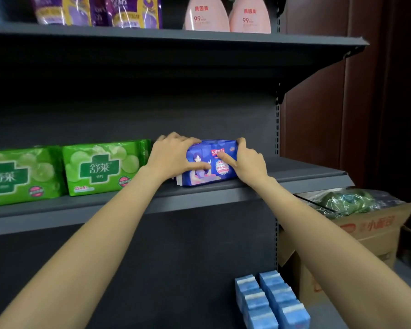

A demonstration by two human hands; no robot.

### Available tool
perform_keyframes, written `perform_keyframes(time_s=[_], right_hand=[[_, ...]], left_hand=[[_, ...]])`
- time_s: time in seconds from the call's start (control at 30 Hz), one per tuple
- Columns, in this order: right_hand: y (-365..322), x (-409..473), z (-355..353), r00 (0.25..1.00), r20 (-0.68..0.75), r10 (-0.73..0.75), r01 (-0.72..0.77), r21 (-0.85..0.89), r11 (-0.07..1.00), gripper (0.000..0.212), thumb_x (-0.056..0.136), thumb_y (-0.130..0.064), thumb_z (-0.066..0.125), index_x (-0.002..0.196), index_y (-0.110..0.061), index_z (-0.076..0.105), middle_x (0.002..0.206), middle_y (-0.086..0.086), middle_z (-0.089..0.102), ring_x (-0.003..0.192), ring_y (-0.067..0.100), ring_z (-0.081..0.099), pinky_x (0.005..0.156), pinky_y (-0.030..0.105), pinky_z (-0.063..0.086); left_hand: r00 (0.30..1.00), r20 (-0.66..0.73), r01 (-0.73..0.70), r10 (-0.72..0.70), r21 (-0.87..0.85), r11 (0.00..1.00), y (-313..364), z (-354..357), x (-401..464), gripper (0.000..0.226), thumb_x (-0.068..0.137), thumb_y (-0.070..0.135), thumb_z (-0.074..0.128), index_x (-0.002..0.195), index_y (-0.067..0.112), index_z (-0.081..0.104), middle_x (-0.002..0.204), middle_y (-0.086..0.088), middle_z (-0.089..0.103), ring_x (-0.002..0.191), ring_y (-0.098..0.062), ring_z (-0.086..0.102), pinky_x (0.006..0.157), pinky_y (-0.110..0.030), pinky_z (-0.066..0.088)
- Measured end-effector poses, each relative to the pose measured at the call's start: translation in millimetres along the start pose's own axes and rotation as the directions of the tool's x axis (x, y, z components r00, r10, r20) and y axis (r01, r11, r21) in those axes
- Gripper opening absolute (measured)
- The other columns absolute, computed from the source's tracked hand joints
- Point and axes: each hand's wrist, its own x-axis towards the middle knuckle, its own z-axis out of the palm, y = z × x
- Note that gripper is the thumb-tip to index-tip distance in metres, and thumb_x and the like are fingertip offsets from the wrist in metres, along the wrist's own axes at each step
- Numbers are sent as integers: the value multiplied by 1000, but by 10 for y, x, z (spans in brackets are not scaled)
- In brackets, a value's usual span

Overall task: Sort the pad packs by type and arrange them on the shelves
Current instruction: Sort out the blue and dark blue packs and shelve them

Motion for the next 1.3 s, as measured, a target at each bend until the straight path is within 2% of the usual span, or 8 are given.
perform_keyframes(time_s=[0.43,0.63,0.7,0.8,0.9,1.03,1.17,1.3], right_hand=[[-104,272,141,999,45,16,-17,20,1000,67,85,-43,67,132,-13,29,123,15,58,102,35,61,74,37,47],[-93,172,91,999,23,-42,41,30,999,67,87,-38,66,139,-13,33,138,14,40,122,31,48,90,41,48],[-83,43,-4,996,-34,-83,84,42,996,61,89,-36,63,139,-14,36,140,11,38,125,28,42,91,40,46],[-64,-271,-173,972,-144,-184,189,25,982,40,93,-28,57,130,-16,48,131,4,50,117,21,47,84,34,45],[-44,-706,-293,915,-328,-235,267,55,962,22,91,-22,54,113,-19,59,100,-5,67,93,19,60,70,31,41],[82,-1478,-265,812,-483,-327,339,-65,939,18,88,-23,53,98,-16,66,75,-6,67,69,17,63,53,31,47],[385,-2361,48,847,-331,-415,356,-226,907,17,89,-21,52,87,-16,68,65,-4,61,59,18,58,44,31,43],[860,-3192,380,920,2,-392,380,-258,888,23,84,-22,46,81,-17,68,64,-4,60,60,18,60,42,25,36]], left_hand=[[980,187,100,-64,-194,976,20,365,241,74,84,41,68,143,18,30,144,-6,38,128,-25,42,95,-42,42],[977,180,110,-113,23,994,72,406,172,75,91,49,54,151,20,18,157,-4,20,145,-23,14,114,-53,13],[988,103,104,-113,89,991,143,351,125,76,93,48,51,152,16,16,159,-6,17,147,-22,8,115,-53,11],[979,-199,47,-43,17,999,264,171,-49,60,91,41,52,141,11,41,143,-8,45,137,-25,34,107,-45,29],[878,-479,-57,5,-95,994,468,-4,-387,40,90,40,46,114,13,63,104,-2,67,103,-25,57,85,-37,43],[816,-576,-160,-50,-309,938,919,-140,-1079,17,88,28,56,88,18,70,70,8,65,67,-14,58,63,-25,39],[896,-426,-138,-126,-536,833,1356,82,-1815,20,89,24,54,77,19,70,56,10,61,49,-10,57,46,-28,44],[990,46,130,-136,-685,717,1692,555,-2524,22,90,37,48,85,26,67,62,14,65,58,-6,61,55,-30,49]])
